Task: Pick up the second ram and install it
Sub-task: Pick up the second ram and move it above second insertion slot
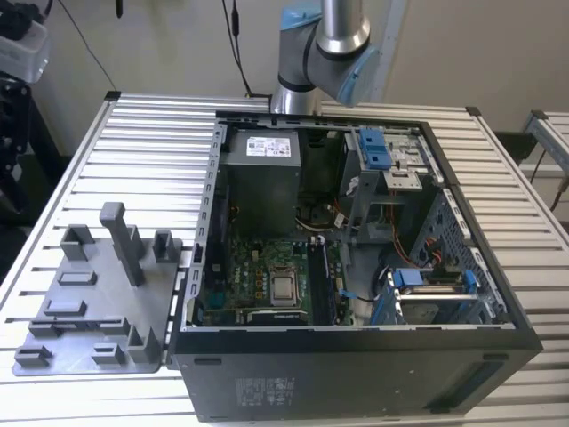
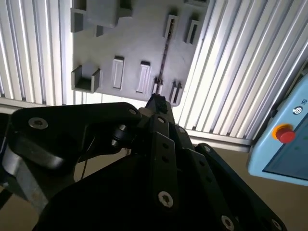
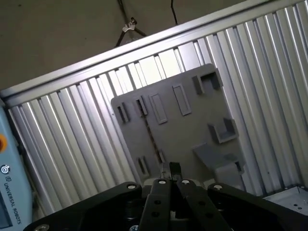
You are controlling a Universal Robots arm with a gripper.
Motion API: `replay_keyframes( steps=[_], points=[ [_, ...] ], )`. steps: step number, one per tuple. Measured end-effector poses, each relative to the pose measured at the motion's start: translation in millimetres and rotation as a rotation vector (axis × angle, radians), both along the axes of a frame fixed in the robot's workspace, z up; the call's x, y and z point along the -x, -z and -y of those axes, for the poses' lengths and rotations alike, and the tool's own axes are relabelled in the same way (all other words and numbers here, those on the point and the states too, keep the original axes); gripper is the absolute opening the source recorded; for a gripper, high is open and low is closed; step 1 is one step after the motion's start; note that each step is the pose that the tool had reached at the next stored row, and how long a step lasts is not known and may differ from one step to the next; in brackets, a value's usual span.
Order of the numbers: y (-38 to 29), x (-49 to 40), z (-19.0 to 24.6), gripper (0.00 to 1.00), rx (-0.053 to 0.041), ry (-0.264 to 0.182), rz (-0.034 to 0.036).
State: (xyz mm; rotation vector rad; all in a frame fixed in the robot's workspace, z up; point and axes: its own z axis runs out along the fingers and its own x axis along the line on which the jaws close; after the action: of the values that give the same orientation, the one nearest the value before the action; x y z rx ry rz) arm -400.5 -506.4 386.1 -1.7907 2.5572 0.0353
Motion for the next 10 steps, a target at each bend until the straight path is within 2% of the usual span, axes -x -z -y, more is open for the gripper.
replay_keyframes(
  steps=[2,5,10],
  points=[
    [0.2,0.0,0.0,0.11,-0.0001,-0.021,-0.0063],
    [0.1,0.0,0.0,0.11,0.0001,-0.053,-0.0118],
    [0.1,0.0,0.0,0.11,0.0001,-0.065,-0.013]
  ],
)
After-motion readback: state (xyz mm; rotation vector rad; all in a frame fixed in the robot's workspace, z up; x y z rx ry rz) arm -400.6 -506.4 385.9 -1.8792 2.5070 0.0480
